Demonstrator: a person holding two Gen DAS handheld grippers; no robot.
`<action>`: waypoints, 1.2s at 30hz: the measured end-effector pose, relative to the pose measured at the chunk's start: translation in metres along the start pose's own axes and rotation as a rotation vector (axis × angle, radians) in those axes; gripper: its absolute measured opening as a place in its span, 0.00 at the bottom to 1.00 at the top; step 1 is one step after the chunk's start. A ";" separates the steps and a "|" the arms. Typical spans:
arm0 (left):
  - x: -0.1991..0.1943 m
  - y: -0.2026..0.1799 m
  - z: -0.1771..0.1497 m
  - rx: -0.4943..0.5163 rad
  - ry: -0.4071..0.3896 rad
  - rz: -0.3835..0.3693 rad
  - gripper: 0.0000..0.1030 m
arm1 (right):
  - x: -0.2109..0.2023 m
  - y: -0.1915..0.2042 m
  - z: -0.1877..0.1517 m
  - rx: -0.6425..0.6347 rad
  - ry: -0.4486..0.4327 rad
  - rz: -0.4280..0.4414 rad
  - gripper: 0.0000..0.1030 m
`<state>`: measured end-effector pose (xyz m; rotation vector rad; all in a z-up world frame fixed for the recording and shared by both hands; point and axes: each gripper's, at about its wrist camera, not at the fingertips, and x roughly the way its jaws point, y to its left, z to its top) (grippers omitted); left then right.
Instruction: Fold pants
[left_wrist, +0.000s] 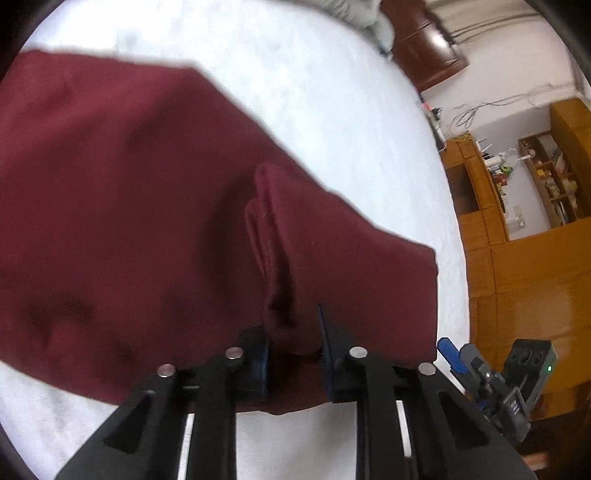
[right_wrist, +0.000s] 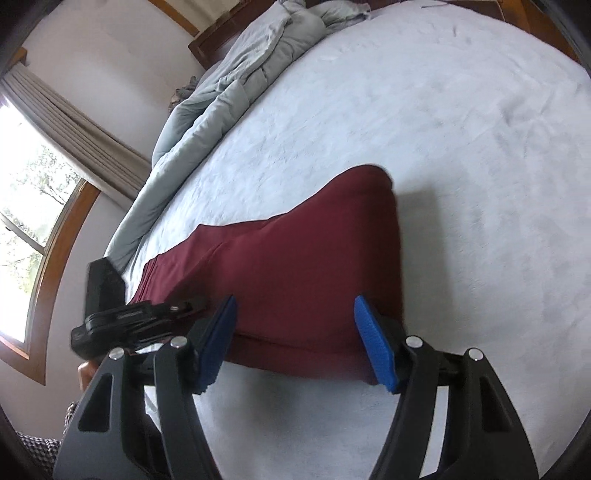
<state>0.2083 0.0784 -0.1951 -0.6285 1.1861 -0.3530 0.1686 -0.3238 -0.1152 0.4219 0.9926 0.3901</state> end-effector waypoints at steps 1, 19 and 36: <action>-0.005 -0.002 0.001 0.020 -0.019 0.023 0.20 | -0.002 -0.001 0.000 0.002 -0.004 -0.003 0.67; -0.005 0.025 0.002 0.035 -0.029 0.069 0.25 | 0.037 -0.047 0.009 0.241 0.227 0.230 0.33; -0.046 0.028 -0.016 0.113 -0.101 0.232 0.64 | -0.009 -0.006 -0.002 -0.024 0.119 -0.276 0.54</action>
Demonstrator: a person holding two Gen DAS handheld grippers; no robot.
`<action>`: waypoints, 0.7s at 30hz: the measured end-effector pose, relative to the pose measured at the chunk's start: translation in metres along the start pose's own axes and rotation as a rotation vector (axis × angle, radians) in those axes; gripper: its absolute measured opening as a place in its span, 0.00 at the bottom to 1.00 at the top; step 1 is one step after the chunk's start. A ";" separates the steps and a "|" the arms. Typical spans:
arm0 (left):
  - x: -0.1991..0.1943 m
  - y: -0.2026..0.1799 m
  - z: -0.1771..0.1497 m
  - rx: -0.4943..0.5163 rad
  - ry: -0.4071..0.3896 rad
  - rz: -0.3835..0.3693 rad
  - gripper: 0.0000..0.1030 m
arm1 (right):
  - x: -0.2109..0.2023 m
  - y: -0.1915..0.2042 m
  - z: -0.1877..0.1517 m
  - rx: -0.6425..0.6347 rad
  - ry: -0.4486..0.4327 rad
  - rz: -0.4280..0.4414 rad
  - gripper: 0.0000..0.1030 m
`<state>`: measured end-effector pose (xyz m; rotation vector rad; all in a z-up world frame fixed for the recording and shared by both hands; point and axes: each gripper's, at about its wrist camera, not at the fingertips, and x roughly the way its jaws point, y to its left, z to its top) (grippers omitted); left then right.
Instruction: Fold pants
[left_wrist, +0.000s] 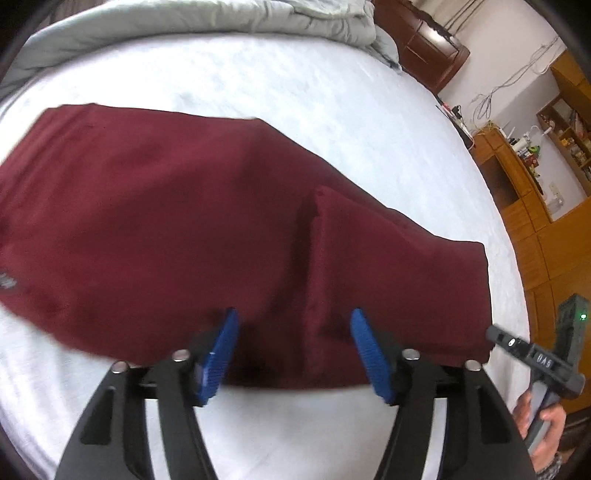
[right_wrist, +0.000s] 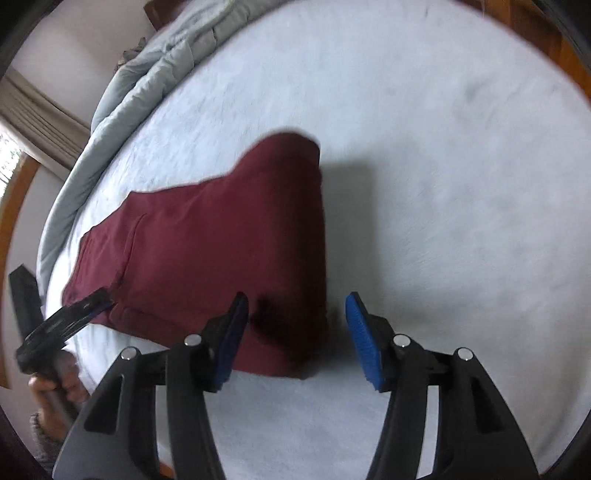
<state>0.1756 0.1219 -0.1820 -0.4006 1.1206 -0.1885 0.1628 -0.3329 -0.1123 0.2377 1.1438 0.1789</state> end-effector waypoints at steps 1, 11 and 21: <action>-0.006 0.009 -0.003 -0.015 0.003 0.003 0.64 | -0.005 0.003 -0.002 -0.012 -0.020 0.006 0.54; -0.065 0.149 -0.017 -0.424 -0.064 0.088 0.66 | 0.026 0.080 0.005 -0.153 -0.015 0.130 0.53; -0.052 0.206 0.007 -0.651 -0.122 -0.068 0.66 | 0.070 0.097 0.003 -0.136 0.056 0.090 0.54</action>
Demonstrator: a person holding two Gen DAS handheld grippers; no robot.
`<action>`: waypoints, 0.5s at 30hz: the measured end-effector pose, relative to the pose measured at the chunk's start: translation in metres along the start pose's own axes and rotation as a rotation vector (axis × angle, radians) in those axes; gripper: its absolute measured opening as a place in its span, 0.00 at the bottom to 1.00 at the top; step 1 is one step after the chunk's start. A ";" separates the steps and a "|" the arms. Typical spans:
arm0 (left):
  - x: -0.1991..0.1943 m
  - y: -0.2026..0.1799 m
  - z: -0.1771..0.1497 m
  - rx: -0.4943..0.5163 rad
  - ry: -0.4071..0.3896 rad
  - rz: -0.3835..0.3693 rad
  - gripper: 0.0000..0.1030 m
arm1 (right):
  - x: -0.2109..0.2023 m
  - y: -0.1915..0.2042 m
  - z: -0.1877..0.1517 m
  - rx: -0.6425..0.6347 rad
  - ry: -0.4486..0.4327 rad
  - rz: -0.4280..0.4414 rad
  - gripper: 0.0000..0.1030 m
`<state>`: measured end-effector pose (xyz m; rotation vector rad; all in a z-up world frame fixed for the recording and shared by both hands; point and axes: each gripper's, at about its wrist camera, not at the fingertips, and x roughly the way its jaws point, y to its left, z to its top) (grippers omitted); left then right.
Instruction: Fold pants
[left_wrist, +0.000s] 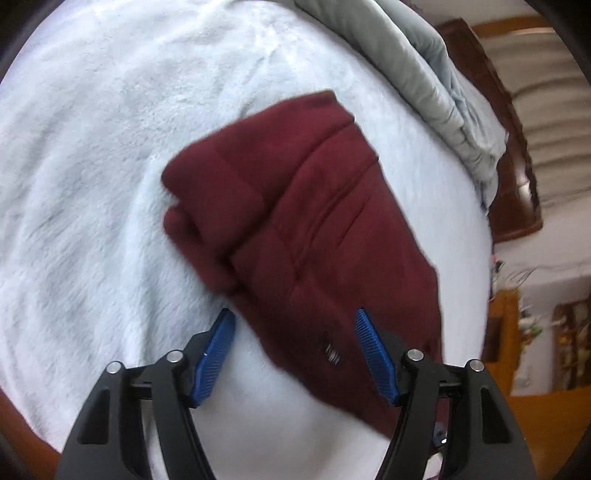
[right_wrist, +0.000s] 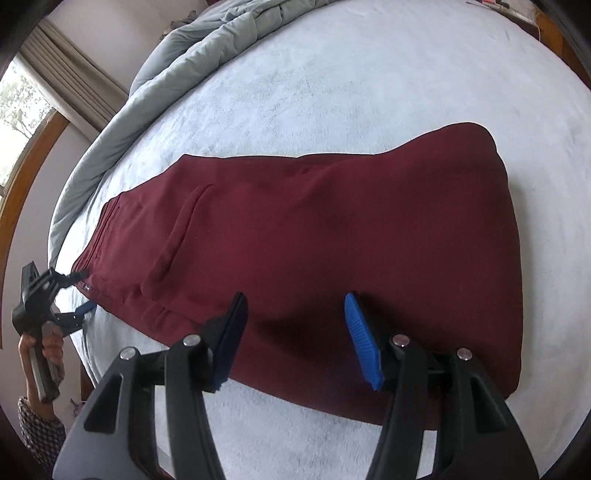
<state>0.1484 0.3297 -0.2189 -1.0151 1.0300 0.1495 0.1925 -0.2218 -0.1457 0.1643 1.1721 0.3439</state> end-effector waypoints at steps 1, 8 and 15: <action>-0.003 0.000 0.004 -0.002 -0.018 -0.025 0.65 | 0.001 -0.001 0.000 -0.002 0.004 -0.001 0.54; 0.002 0.008 0.023 -0.067 -0.001 -0.085 0.65 | 0.006 0.006 -0.001 -0.015 0.006 -0.008 0.56; 0.002 -0.010 0.024 -0.053 -0.042 -0.010 0.39 | 0.008 0.010 -0.004 -0.057 0.003 -0.023 0.60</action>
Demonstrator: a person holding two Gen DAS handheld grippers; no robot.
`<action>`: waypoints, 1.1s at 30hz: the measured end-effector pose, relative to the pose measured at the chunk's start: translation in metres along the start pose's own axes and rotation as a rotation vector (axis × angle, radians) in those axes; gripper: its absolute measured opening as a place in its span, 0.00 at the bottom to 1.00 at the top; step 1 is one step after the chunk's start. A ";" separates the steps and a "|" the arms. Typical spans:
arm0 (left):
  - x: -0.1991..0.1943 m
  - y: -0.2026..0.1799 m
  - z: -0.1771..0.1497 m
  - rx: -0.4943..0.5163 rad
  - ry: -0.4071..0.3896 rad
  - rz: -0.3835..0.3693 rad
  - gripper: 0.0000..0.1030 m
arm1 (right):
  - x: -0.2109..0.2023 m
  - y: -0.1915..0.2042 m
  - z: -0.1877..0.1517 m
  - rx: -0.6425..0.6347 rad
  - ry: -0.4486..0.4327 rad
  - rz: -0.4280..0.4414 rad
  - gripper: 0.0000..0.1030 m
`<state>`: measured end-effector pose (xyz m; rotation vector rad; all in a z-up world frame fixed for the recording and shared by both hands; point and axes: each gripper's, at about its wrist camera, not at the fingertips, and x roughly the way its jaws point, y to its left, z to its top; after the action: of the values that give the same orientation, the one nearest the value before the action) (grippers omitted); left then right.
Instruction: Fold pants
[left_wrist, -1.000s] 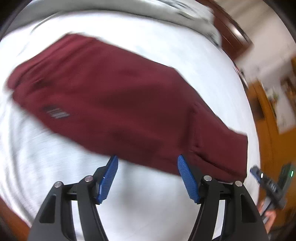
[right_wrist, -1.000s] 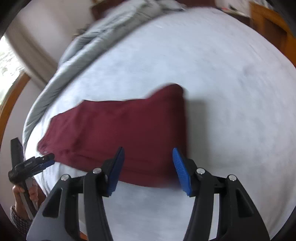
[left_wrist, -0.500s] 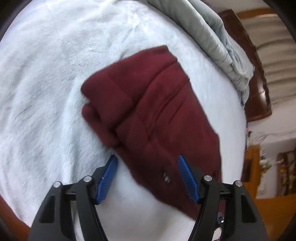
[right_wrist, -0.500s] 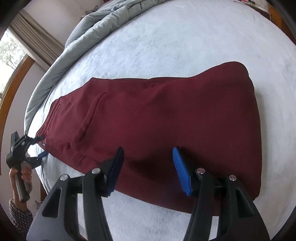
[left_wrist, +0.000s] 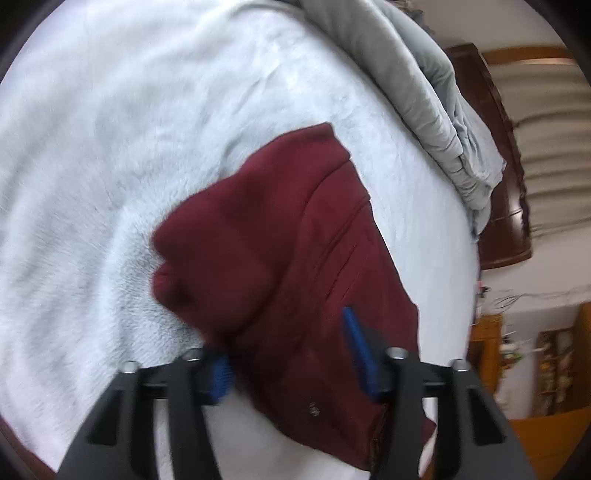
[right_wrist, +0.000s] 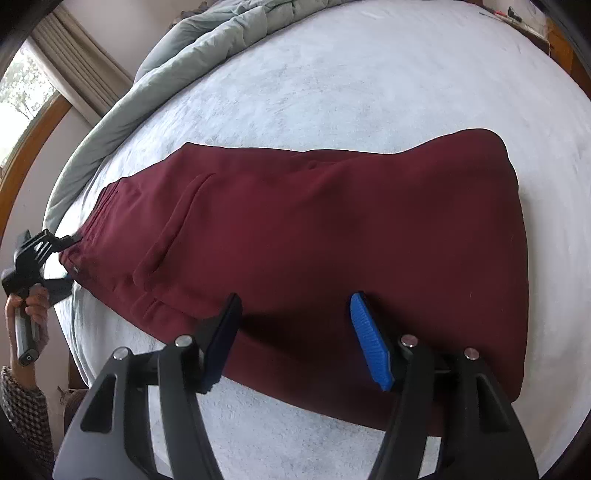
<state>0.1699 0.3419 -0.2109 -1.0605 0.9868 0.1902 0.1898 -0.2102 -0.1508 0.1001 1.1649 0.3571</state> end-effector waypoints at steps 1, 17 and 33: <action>-0.003 -0.004 -0.002 0.018 -0.011 0.016 0.35 | 0.000 -0.001 0.000 0.002 -0.001 0.005 0.60; 0.016 -0.024 -0.003 0.070 -0.032 0.016 0.28 | -0.002 -0.008 -0.001 0.017 -0.001 0.037 0.61; -0.009 -0.165 -0.082 0.651 -0.243 -0.010 0.24 | -0.038 -0.017 -0.001 0.060 -0.058 0.136 0.61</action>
<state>0.2099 0.1945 -0.1083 -0.4327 0.7436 -0.0165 0.1794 -0.2390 -0.1220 0.2415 1.1146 0.4360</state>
